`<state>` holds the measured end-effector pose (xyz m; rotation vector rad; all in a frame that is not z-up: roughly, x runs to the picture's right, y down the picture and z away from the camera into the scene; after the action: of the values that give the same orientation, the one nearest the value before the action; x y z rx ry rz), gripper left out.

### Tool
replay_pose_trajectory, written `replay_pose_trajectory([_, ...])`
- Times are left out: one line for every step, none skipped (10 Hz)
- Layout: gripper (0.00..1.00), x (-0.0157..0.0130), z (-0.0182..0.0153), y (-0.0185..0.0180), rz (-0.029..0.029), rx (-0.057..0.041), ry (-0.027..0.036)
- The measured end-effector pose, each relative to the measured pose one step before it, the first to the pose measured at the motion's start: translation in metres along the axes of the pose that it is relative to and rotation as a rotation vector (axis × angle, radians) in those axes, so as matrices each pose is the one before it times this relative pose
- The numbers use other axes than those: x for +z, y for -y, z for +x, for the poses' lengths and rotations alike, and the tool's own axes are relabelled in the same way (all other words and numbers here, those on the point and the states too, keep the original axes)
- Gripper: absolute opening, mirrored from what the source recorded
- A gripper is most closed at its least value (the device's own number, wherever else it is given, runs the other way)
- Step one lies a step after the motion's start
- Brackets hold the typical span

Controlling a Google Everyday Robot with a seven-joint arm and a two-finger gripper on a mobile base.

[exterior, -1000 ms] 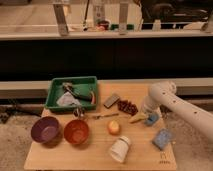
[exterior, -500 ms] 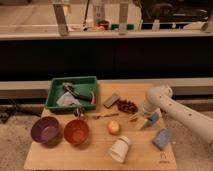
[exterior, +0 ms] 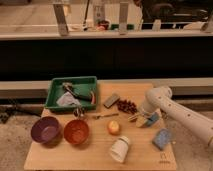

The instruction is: Place banana in red bowl

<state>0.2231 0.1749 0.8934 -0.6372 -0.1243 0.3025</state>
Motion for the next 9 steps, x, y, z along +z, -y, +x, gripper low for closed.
replay_pose_trajectory([0.28, -0.00087, 0.00007, 0.00020, 0.00038, -0.00048, -0.00108])
replay_pose_trajectory([0.17, -0.00192, -0.00052, 0.00056, 0.00127, -0.00209, -0.00097])
replay_pose_trajectory([0.06, -0.00140, -0.00038, -0.00027, -0.00135, -0.00314, -0.00271])
replay_pose_trajectory([0.01, -0.00007, 0.00073, -0.00065, -0.00168, 0.00170, 0.00032])
replay_pose_trajectory([0.00, -0.00012, -0.00062, -0.00005, -0.00059, -0.00032, 0.00066])
replay_pose_trajectory([0.00, -0.00172, -0.00103, -0.00079, -0.00502, 0.00214, 0.00320])
replay_pose_trajectory([0.00, -0.00593, -0.00369, 0.00064, -0.00130, 0.00151, 0.00551])
replay_pose_trajectory([0.00, -0.01016, -0.00707, 0.00171, 0.00107, 0.00062, 0.01015])
replay_pose_trajectory([0.00, -0.00894, -0.00455, 0.00134, 0.00220, 0.00272, 0.01086])
